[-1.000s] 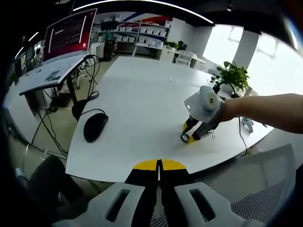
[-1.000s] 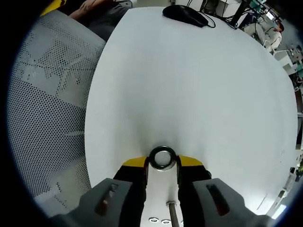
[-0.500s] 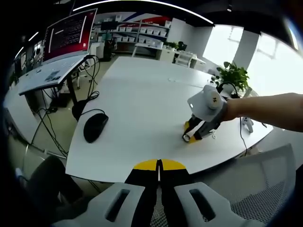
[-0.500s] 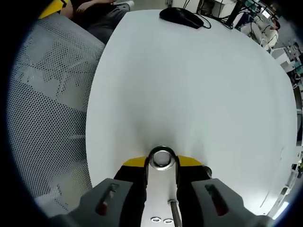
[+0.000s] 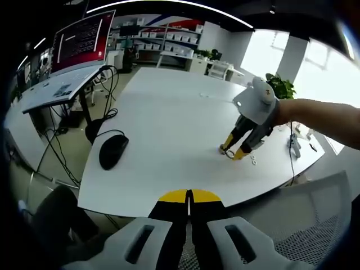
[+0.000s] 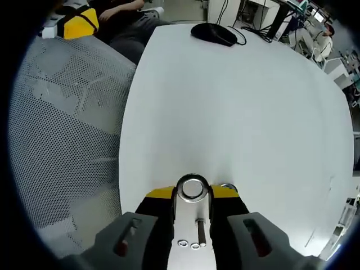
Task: Place the washer onto the threaded stud by aligning its center hole with the stud, sliding it down to the base, and recovering from edge contact or off-axis alignment until the washer reaches the visible bottom stop.
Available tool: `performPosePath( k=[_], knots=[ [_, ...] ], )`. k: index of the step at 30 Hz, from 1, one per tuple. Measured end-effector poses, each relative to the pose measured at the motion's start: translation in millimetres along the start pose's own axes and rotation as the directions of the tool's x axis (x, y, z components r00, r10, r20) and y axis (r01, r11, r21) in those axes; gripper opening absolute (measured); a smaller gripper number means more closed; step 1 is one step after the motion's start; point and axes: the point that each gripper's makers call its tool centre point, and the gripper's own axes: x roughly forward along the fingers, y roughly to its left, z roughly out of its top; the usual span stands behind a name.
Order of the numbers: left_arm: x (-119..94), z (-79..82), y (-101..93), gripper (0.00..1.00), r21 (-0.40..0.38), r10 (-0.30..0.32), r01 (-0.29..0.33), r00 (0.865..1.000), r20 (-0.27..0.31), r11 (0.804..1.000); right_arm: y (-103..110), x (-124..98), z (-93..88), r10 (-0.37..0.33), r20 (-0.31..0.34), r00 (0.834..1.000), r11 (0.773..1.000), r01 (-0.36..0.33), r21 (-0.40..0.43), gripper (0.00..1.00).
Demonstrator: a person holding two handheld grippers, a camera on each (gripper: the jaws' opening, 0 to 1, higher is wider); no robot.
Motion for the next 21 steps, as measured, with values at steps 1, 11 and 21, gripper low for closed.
performPosePath(
  k=[1,11,21],
  knots=[
    [0.0,0.0,0.0,0.00,-0.001,0.000,0.000,1.000,0.000,1.000,0.3,-1.4,-1.1,0.001,-0.005,1.000,1.000,-0.001,-0.007,0.24],
    [-0.2,0.4,0.1,0.00,-0.002,0.000,0.000,1.000,0.003,1.000,-5.2,-22.5,-1.0,-0.006,-0.008,1.000,0.999,0.006,-0.037,0.24],
    [0.3,-1.2,0.0,0.00,-0.002,-0.001,0.001,1.000,-0.004,1.000,-23.4,-28.1,-9.2,-0.074,-0.043,0.996,0.994,0.070,-0.087,0.24]
  ],
)
